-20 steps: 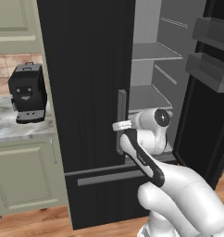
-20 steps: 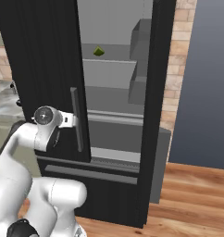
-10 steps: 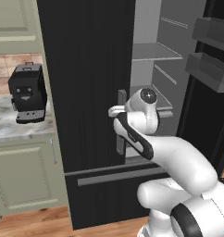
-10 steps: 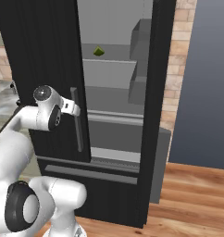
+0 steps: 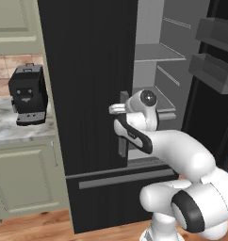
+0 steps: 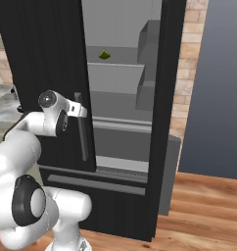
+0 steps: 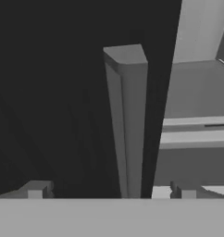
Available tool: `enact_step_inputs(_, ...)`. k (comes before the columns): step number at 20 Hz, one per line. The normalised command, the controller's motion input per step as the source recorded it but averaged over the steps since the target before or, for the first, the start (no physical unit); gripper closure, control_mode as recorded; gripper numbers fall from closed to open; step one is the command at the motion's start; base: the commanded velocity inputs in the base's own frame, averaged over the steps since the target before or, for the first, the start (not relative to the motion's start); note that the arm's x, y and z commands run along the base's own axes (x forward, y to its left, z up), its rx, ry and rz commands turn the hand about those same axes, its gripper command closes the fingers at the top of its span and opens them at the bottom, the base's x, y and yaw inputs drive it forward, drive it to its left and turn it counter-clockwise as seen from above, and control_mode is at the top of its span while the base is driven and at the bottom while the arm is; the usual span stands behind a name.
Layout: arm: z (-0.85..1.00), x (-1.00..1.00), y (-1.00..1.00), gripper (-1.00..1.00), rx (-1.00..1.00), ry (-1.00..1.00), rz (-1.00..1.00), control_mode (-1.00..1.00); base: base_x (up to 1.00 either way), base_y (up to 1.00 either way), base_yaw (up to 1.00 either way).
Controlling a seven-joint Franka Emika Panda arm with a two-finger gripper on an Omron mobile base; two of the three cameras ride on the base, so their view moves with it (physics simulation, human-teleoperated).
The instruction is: There is a bowl on the dining counter. Grab a lemon wedge from the fridge and place it in the bowl. Then get the liquor bottle and glass cup from the cabinet and place them next to the bowl.
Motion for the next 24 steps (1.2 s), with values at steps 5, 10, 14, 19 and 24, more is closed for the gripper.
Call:
enact_step_inputs(5, -0.05, 0.28, -0.11, -1.0, 0.0, -0.04, 0.0, -1.0, 0.0, 0.0, 0.0)
enact_step_inputs(10, 0.0, 0.4, -0.08, -1.0, 0.0, 0.0, -0.02, -1.0, 0.0, 0.0, 0.0)
enact_step_inputs(14, 0.0, 0.45, -0.01, -1.0, 0.0, 0.0, 0.0, -1.0, 0.0, 0.0, 0.0)
enact_step_inputs(19, 0.0, 0.39, 0.0, -1.0, 0.0, -0.09, 0.0, -1.0, 0.0, 0.0, 0.0)
enact_step_inputs(24, 0.0, 0.33, 0.0, -1.0, 0.0, -0.1, 0.0, -1.0, 0.0, 0.0, 0.0)
